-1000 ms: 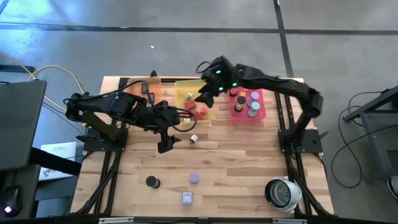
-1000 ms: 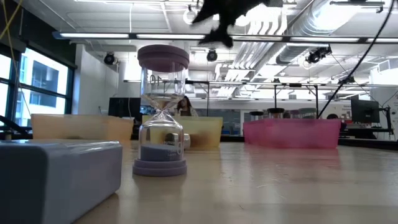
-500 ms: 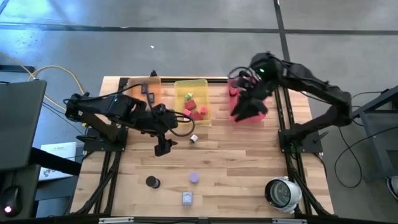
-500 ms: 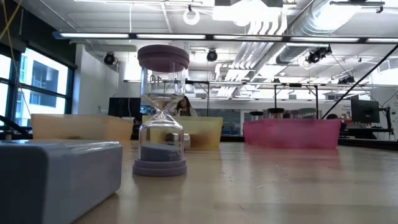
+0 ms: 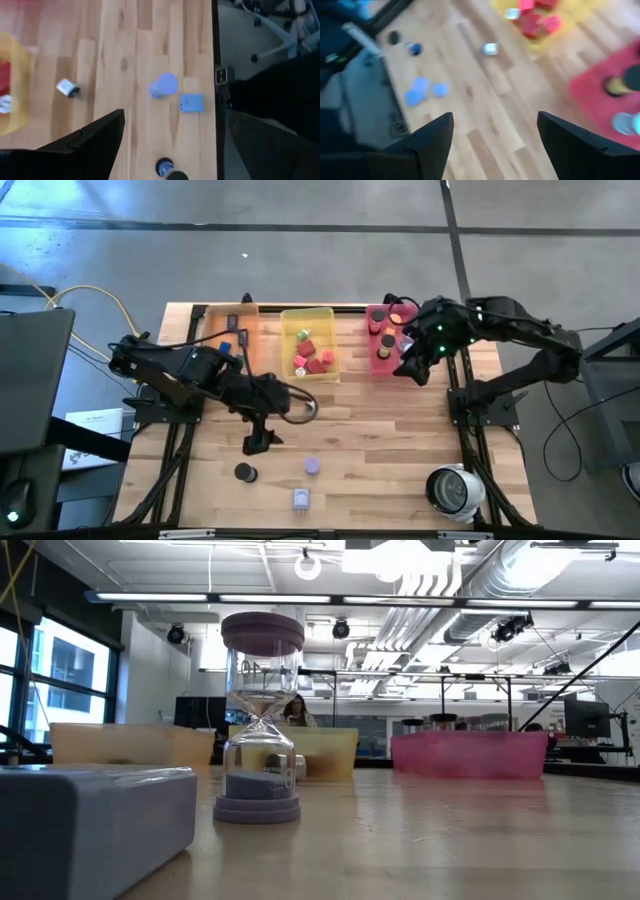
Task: Pick & Place Office items
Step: Put the purple sand timer into the pink bin
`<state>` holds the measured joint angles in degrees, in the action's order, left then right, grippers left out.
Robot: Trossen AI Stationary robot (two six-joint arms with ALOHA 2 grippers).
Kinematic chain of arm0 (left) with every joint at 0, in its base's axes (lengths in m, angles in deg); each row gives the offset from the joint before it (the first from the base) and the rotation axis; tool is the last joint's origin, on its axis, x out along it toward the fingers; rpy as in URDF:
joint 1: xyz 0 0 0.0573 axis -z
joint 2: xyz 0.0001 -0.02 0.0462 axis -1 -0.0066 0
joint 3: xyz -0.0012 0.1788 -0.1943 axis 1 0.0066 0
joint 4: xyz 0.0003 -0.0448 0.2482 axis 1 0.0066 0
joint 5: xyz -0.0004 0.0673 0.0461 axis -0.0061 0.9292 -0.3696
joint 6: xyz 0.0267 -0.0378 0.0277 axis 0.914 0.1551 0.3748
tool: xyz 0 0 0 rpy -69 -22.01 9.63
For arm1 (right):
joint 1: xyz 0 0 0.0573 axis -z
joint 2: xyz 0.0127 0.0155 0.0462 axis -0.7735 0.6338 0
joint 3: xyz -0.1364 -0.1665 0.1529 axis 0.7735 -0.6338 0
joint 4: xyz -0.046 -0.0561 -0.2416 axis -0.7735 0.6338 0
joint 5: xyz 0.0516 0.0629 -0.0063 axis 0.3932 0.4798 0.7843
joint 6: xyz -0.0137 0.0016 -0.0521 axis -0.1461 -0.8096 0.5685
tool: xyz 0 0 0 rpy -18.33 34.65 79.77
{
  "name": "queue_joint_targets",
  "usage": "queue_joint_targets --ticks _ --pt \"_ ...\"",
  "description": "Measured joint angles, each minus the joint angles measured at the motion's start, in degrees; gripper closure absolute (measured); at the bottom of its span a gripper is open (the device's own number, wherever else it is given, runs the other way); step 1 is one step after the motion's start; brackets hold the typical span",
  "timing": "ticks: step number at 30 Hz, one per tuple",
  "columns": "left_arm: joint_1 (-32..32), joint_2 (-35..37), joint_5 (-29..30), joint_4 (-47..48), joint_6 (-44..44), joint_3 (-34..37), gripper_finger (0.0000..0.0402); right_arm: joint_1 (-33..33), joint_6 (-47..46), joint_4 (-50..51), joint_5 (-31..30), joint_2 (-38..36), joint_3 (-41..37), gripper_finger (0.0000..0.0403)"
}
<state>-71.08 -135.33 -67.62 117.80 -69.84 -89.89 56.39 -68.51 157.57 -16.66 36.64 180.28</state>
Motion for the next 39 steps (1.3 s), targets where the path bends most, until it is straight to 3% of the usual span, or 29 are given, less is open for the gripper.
queue_joint_targets --ticks 9,20,27,39 --pt "0.3 -2.5 -1.0 -0.2 -1.3 0.0 0.0057 -5.6 -4.0 1.5 -7.5 0.6 -1.1 0.0125" --pt "3.3 -6.0 0.2 2.4 12.0 0.0 0.0057 -11.7 -10.9 1.4 -8.6 0.6 -5.9 0.0125" --pt "3.3 -7.7 -0.3 -2.5 8.7 0.0 0.0057 -15.2 -15.8 1.1 -11.1 0.6 -9.0 0.0125" --pt "4.6 -9.1 0.3 -4.2 6.4 0.0 0.0057 -16.7 -14.0 1.1 -12.0 0.6 -9.2 0.0125"
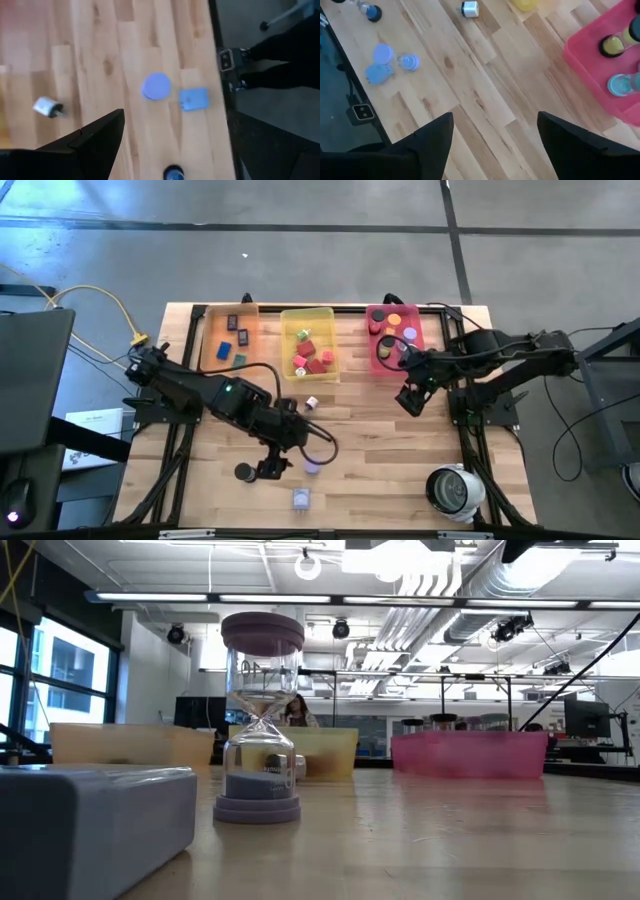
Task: Pick & Place Office items
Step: Put the purple sand timer into the pink bin
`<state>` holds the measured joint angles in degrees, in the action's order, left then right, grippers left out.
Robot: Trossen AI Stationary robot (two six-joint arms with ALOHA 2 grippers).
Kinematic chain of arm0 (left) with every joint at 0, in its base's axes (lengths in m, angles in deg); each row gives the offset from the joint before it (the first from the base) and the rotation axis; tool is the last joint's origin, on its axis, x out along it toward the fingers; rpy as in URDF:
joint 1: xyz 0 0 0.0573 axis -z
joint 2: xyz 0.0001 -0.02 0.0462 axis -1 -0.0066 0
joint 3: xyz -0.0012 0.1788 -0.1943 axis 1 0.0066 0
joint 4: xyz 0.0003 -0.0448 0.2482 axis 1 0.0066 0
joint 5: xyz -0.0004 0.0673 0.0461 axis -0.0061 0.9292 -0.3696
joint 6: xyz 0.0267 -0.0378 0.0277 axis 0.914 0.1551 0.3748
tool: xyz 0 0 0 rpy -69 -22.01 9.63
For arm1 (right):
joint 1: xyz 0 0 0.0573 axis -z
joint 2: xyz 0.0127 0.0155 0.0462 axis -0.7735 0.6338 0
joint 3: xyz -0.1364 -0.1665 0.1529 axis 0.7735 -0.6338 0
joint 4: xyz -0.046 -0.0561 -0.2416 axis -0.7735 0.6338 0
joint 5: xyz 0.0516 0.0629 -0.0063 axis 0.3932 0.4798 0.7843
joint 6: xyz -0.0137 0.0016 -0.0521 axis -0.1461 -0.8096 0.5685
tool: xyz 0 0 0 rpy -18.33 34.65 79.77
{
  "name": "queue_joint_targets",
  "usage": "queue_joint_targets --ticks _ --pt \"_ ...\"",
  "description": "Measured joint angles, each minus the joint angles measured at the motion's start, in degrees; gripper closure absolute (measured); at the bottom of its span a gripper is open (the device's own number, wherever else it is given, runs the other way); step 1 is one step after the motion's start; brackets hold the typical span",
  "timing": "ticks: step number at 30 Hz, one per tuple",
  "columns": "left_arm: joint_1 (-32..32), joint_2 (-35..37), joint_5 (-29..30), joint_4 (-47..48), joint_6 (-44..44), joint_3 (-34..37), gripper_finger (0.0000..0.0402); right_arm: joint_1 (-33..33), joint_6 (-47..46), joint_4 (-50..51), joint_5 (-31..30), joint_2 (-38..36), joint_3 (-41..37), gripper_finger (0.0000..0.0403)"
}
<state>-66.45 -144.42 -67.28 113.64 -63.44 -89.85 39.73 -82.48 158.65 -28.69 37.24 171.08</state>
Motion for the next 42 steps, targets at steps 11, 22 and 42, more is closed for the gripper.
queue_joint_targets --ticks 11,22,42 --pt "-1.3 -1.6 6.9 -2.6 -4.7 0.0 0.0057 -0.8 4.7 -0.4 -2.9 0.0 0.0 0.0125" --pt "5.2 -7.8 12.8 -3.0 -5.2 0.0 0.0057 -4.6 7.9 -2.2 -6.6 0.0 0.0 0.0125" --pt "6.8 -16.2 17.4 -5.0 -10.3 0.0 0.0057 -6.1 10.7 -2.8 -7.0 0.0 0.0 0.0125"
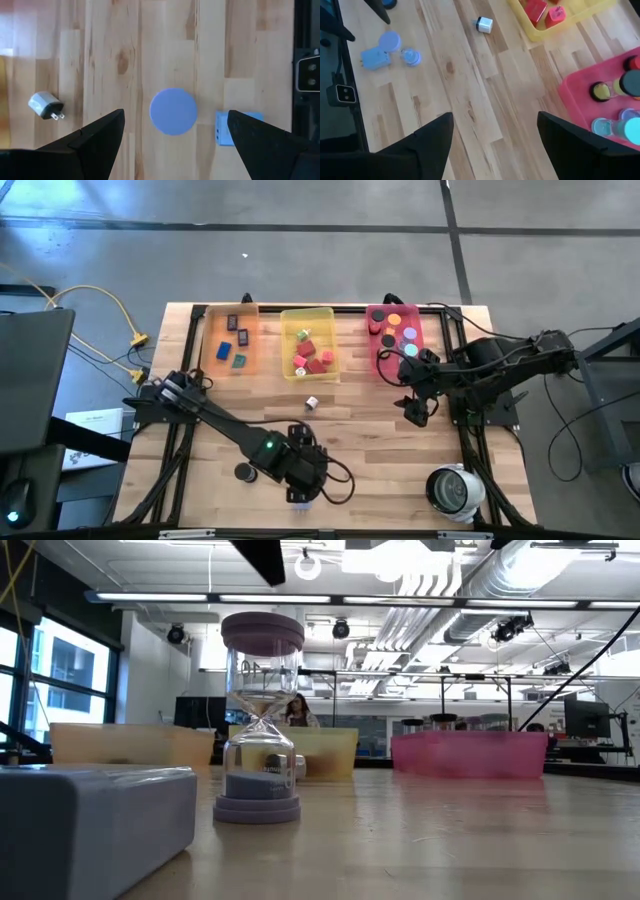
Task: Pick & Place Office items
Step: Put the purple sand timer into the pink bin
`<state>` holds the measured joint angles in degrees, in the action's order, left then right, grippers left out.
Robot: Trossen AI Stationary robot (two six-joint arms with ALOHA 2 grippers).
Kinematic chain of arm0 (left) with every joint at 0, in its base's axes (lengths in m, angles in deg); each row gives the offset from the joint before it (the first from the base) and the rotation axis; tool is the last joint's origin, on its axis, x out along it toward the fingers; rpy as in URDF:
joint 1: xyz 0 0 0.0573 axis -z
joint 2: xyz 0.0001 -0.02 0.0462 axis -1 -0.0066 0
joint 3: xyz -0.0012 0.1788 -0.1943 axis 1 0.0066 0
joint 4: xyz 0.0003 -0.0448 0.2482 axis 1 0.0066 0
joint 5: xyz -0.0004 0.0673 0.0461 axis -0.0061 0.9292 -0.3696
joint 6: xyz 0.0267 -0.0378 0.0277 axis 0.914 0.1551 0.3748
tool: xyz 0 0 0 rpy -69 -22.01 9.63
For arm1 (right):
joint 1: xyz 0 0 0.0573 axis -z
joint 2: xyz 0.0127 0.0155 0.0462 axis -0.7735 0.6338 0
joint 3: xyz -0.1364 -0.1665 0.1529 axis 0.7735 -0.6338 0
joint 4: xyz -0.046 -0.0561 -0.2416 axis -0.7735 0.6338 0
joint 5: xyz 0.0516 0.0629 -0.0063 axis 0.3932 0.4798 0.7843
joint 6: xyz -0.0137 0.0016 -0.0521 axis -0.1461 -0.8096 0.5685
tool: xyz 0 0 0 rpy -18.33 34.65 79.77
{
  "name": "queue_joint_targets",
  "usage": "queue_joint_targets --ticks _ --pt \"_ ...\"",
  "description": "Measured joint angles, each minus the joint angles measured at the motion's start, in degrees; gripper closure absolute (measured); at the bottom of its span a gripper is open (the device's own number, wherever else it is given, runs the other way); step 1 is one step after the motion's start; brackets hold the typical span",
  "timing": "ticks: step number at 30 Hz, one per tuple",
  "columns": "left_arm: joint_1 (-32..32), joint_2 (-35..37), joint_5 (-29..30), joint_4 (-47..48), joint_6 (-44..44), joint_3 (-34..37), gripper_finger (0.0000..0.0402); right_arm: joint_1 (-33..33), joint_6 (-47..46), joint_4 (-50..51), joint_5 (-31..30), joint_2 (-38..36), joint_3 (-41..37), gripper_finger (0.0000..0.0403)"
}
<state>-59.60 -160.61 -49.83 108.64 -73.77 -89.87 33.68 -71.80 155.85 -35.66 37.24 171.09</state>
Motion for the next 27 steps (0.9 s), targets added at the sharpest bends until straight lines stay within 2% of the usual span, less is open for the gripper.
queue_joint_targets --ticks 14,27 --pt "-0.3 -2.0 0.3 0.0 -2.2 0.0 0.0057 0.0 0.3 -0.3 0.0 0.0 0.0 0.0125" --pt "-0.3 -2.0 0.3 -3.4 -2.7 3.7 0.0057 0.0 1.2 -0.3 0.0 0.0 0.0 0.0125"
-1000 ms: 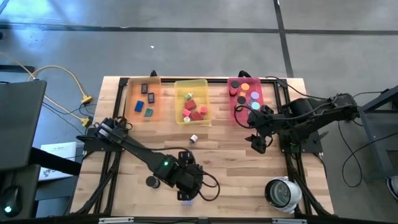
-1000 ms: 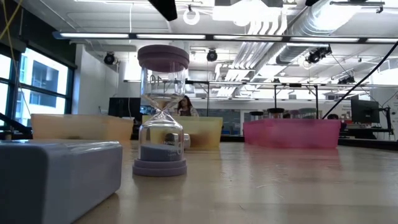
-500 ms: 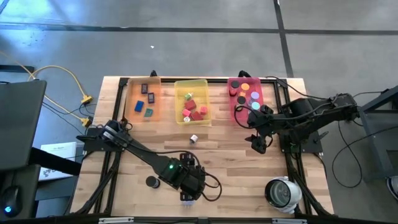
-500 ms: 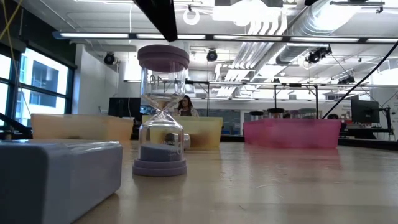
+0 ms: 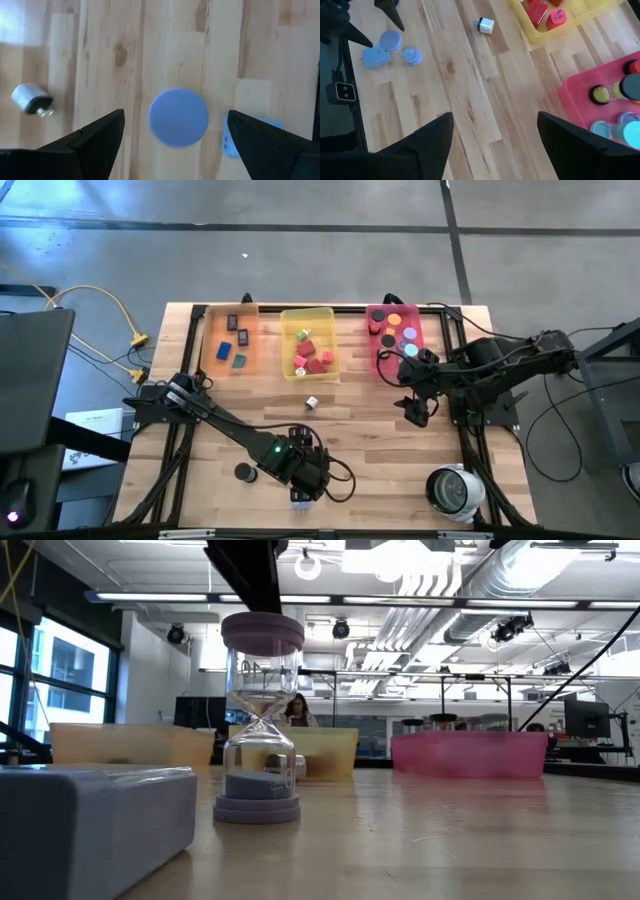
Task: Pick & Place Office items
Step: Put the purple sand timer into the pink bin
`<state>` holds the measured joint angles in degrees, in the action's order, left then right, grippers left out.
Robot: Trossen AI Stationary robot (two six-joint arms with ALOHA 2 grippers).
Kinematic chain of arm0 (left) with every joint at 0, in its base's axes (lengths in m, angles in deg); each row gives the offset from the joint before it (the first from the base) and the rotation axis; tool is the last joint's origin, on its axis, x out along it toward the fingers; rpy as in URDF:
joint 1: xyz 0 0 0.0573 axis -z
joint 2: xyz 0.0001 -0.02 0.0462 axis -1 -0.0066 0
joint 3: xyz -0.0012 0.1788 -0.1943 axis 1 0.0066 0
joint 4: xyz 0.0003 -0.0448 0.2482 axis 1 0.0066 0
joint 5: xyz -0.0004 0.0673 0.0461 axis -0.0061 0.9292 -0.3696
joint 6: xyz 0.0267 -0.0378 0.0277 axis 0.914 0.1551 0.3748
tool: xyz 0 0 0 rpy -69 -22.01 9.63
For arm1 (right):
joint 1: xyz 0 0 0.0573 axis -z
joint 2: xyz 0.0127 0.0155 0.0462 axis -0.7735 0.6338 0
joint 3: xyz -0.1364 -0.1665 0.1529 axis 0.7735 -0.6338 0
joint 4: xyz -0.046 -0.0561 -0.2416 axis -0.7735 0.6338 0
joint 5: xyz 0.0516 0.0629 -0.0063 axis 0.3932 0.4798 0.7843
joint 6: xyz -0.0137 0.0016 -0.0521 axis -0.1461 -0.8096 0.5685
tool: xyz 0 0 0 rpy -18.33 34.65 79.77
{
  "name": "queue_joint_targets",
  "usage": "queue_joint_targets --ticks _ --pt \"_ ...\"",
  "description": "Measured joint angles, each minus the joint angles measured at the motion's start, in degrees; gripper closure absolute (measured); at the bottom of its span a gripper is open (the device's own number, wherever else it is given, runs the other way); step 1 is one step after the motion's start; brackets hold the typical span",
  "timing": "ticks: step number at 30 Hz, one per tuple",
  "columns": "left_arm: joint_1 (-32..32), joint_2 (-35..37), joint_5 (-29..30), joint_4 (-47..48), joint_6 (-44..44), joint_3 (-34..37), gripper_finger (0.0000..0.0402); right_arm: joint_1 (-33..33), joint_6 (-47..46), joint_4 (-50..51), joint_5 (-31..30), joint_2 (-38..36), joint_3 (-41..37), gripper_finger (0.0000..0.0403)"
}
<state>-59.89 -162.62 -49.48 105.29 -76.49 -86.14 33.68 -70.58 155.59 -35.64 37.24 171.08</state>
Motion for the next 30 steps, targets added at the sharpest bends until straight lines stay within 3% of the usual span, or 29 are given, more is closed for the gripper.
queue_joint_targets --ticks 30 --pt "-1.1 0.0 -0.5 -12.6 0.5 10.9 0.0066 0.0 0.0 -0.8 0.0 0.0 0.0 0.0125"
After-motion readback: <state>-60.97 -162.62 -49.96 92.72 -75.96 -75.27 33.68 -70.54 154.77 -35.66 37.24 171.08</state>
